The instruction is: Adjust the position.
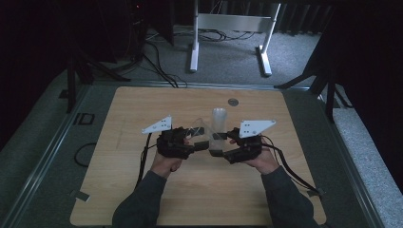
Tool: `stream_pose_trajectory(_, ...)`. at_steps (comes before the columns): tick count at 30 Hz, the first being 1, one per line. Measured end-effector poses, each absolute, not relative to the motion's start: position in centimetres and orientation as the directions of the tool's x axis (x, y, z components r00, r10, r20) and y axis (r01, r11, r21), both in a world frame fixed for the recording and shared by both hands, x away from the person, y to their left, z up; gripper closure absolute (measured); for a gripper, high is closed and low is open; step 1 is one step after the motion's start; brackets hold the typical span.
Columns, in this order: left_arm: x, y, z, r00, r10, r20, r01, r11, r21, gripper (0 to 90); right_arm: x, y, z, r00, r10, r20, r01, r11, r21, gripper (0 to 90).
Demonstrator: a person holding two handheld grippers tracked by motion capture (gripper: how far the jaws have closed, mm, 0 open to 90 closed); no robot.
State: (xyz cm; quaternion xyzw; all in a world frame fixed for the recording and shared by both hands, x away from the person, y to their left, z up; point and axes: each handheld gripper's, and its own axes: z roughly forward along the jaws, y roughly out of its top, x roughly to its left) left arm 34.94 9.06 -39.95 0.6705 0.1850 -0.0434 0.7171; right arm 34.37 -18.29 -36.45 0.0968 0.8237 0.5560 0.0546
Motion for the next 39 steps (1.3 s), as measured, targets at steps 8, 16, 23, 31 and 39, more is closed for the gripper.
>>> stream_pose_trajectory(8, 34.95, 9.07, -39.98, 0.928, 0.187, -0.323, 0.309, 0.102, 0.946, 30.7, 34.45, -18.29, -36.44, -0.975, 0.220, 0.021, 0.102, 0.364, 0.926, 38.4)
stream_pose_trajectory(16, 35.00, 9.23, -39.96, 0.927, 0.188, -0.325, 0.308, 0.112, 0.945, 30.7, 34.40, -18.31, -36.46, -0.975, 0.220, 0.020, 0.105, 0.385, 0.917, 34.5)
stream_pose_trajectory(23, 34.98, 9.38, -40.02, 0.927, 0.197, -0.318, 0.303, 0.102, 0.947, 30.7, 34.40, -18.34, -36.42, -0.977, 0.213, 0.034, 0.119, 0.399, 0.909, 29.4)
stream_pose_trajectory(31, 34.84, 9.33, -40.02, 0.931, 0.206, -0.302, 0.295, 0.066, 0.953, 30.9, 34.52, -18.62, -36.15, -0.977, 0.207, 0.042, 0.130, 0.435, 0.891, 23.7)
stream_pose_trajectory(39, 34.66, 8.70, -40.26, 0.937, 0.213, -0.277, 0.285, -0.008, 0.958, 30.9, 34.92, -18.67, -36.15, -0.977, 0.201, 0.071, 0.162, 0.483, 0.861, 23.6)
